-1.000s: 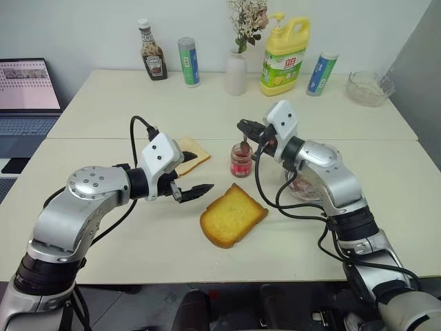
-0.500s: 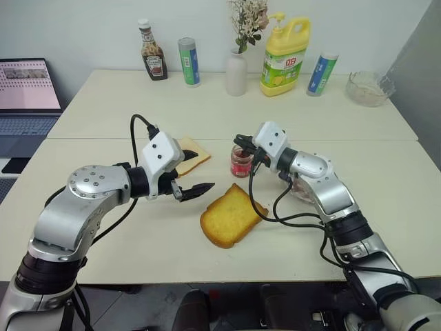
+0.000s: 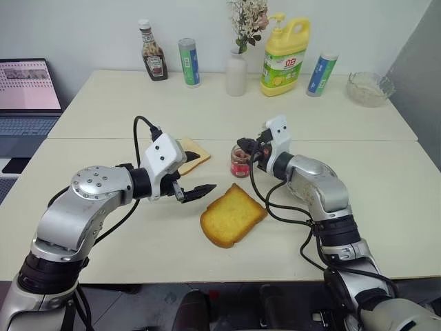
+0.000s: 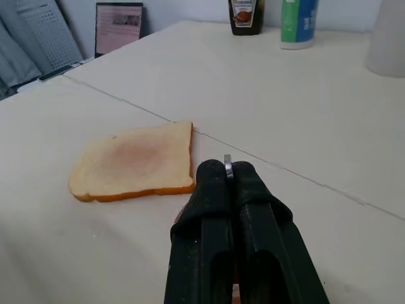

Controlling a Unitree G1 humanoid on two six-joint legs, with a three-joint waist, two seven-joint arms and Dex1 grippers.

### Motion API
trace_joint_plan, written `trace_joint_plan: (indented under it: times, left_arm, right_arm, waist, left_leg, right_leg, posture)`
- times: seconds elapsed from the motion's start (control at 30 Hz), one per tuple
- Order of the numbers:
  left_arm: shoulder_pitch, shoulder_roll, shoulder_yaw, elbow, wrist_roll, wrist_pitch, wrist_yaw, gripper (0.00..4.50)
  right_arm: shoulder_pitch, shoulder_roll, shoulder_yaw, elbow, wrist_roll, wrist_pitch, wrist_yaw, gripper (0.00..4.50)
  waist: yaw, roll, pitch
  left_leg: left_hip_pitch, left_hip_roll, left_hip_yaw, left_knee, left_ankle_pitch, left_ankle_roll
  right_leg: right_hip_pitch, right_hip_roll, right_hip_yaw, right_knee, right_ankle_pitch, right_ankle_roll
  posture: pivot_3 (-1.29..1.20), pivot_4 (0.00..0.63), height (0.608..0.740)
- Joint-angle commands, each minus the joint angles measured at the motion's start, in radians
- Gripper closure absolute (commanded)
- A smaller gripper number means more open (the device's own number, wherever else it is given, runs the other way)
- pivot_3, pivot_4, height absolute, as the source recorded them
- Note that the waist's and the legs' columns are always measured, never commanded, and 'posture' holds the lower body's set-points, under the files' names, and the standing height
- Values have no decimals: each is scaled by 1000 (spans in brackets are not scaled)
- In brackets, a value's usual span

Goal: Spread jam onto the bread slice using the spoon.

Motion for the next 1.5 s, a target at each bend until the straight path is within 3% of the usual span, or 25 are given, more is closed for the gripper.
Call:
trace_joint_plan:
  times: [0.03,0.37,1.07,1.5]
  left_arm:
    - [-22,1,8,-13,8,-17,-3,0]
    - [-14,1,6,-8,16,-24,-6,0]
    - [-18,-2,1,-2,27,-26,-14,0]
    - [-20,-3,1,1,37,-28,-23,0]
  right_arm:
    - [-31,25,-67,-9,53,51,-46,4443]
    - [-94,87,-237,5,203,193,-170,4443]
    - [-156,129,-422,43,416,304,-355,4443]
    - [-168,127,-470,59,515,326,-428,4443]
  waist:
    - [0,0,0]
    - [0,0,0]
    - [-2,0,0]
    - [-4,0,0]
  left_leg:
    - [0,0,0,0,0,0]
    - [0,0,0,0,0,0]
    - [-1,0,0,-1,0,0]
    - [-1,0,0,-1,0,0]
  right_leg:
    - [0,0,0,0,0,0]
    - [0,0,0,0,0,0]
    - [-1,0,0,0,0,0]
    - [-1,0,0,-1,0,0]
  posture:
    - [0,150,740]
    - [0,150,740]
    - [0,150,740]
    - [0,150,740]
